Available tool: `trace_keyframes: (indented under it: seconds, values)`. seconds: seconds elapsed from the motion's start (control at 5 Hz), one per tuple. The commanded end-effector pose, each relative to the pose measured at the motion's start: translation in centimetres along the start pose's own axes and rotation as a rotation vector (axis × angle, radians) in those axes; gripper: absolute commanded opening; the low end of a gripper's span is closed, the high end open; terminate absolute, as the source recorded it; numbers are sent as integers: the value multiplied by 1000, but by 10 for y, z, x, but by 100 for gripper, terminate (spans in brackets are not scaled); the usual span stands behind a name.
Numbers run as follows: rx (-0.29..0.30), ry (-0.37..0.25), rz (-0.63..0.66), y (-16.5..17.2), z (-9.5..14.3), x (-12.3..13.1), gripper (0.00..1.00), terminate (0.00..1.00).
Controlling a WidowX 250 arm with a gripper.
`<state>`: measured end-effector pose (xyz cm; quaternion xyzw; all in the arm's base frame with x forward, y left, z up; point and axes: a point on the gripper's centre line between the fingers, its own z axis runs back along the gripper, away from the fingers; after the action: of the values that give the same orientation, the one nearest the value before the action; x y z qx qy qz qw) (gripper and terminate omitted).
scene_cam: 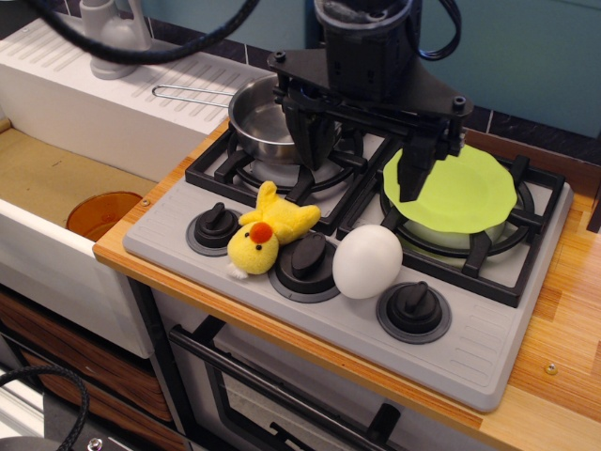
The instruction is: Put egg on plate and stuffedduck in pot or pan on stove
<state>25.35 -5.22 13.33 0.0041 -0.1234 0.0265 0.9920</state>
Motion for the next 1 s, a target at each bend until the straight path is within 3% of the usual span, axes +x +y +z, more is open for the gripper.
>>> trace_keyframes:
  seconds: [0.0, 0.8]
  values:
    - [0, 0, 0, 0, 0, 0, 100, 0]
    - [-60, -125, -2, -4, -62, 8, 100, 0]
